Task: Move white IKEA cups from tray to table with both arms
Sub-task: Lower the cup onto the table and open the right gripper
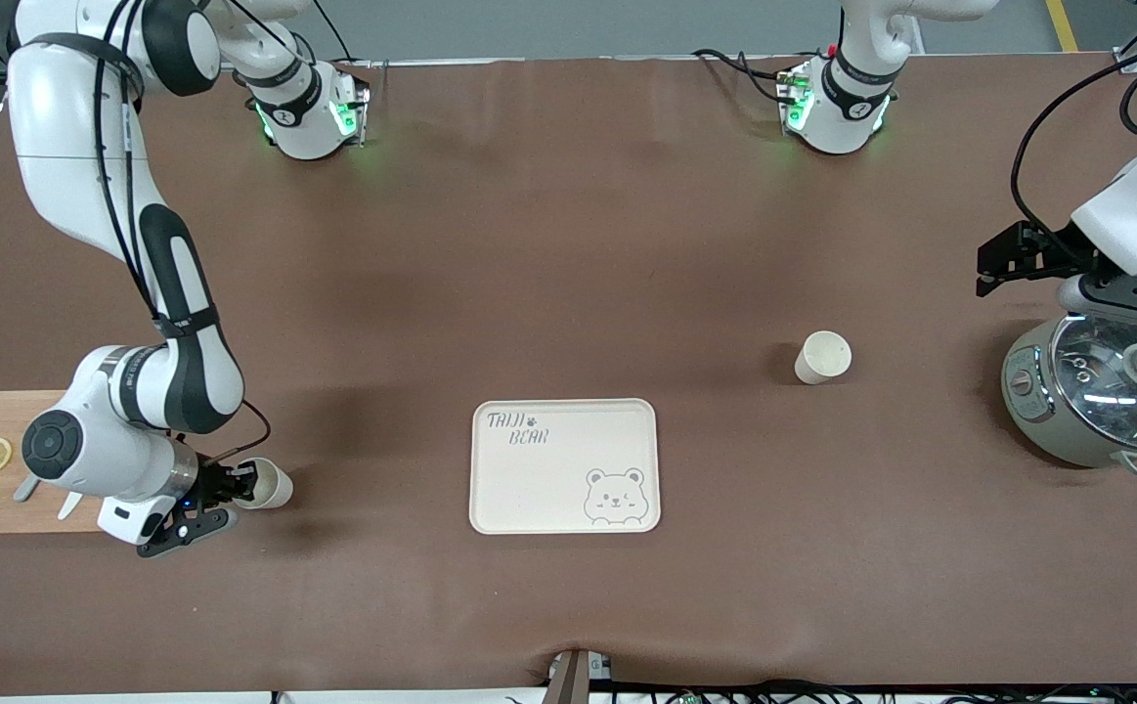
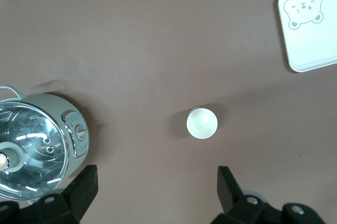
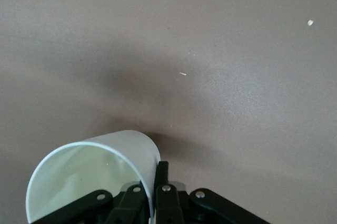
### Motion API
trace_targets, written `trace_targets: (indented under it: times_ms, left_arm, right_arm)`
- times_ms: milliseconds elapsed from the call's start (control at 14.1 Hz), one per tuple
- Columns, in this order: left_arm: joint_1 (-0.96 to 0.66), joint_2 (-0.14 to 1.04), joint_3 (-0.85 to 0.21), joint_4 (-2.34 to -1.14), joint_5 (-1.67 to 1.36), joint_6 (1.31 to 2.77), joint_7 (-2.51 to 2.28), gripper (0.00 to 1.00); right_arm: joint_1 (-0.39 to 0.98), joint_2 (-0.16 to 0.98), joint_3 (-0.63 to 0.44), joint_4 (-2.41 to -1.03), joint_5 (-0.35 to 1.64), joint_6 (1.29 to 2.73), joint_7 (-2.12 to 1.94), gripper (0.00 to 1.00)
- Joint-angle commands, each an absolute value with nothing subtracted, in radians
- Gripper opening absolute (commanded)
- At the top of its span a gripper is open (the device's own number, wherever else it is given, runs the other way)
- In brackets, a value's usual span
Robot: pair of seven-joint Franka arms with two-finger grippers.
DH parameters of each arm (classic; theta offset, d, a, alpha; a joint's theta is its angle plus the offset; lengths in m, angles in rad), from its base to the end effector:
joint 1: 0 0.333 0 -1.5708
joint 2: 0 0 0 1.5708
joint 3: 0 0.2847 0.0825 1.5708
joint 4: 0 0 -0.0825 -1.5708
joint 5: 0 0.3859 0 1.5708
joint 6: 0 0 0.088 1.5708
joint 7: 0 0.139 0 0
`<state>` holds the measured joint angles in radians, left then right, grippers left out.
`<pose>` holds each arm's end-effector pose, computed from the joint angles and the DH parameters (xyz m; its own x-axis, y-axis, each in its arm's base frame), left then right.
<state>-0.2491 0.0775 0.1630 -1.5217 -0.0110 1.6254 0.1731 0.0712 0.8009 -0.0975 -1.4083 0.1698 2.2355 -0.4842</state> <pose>0.5812 -0.0546 0.5459 0.9662 -0.2565 0.0265 -0.2564 -0.9665 -0.0062 0.7134 0.0005 0.1737 0.9255 0.3744 0.0565 0.3770 -0.9251 -0.0457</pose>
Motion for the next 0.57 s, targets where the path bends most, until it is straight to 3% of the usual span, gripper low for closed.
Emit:
trace_targets:
  times_ms: [0, 496]
  left_arm:
    - [-0.255, 0.069, 0.155, -1.52, 0.009, 1.631, 0.189, 1.0]
    - [-0.261, 0.08, 0.127, -1.525, -0.003, 1.635, 0.173, 1.0]
  right_arm:
    - [0.055, 0.805, -0.084, -1.405, 0.186, 2.246, -0.506, 0.0]
    - [0.057, 0.818, -0.084, -1.405, 0.187, 2.26, -0.508, 0.0]
